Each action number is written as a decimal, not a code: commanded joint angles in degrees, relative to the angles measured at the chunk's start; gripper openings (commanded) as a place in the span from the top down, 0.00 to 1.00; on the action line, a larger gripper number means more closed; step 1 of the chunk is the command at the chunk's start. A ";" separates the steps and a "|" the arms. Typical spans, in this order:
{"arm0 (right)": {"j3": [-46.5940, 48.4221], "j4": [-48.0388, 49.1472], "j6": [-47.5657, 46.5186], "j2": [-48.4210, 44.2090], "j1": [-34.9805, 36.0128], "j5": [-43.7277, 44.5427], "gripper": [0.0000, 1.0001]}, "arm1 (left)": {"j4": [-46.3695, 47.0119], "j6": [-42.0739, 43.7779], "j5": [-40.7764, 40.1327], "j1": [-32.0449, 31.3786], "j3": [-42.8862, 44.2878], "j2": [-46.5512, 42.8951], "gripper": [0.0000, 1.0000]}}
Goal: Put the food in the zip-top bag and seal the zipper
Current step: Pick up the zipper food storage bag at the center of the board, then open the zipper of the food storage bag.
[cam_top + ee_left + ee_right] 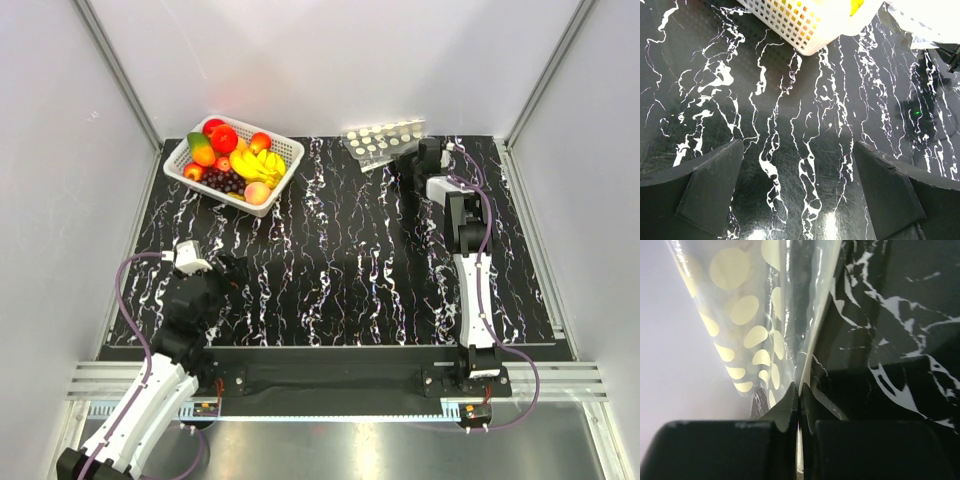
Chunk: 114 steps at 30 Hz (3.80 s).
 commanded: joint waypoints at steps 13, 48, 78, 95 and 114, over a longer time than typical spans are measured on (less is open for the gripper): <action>-33.32 5.97 -12.19 -31.67 5.50 -3.20 1.00 | 5.62 1.63 4.75 -0.20 0.79 0.70 0.01; -62.52 -18.63 -20.89 -66.58 31.70 5.59 0.96 | 18.01 5.50 15.75 -27.80 19.86 41.38 0.01; -61.82 -21.19 -21.68 -70.45 32.05 1.55 0.62 | 19.93 6.82 27.60 -29.74 26.99 57.22 1.00; -75.18 -3.79 -21.42 -82.41 32.05 -2.31 0.45 | 54.01 -6.80 54.15 -18.48 12.83 55.37 1.00; -80.63 2.89 -15.45 -85.83 30.91 0.94 0.60 | 68.02 -11.81 55.12 -17.17 6.59 52.38 1.00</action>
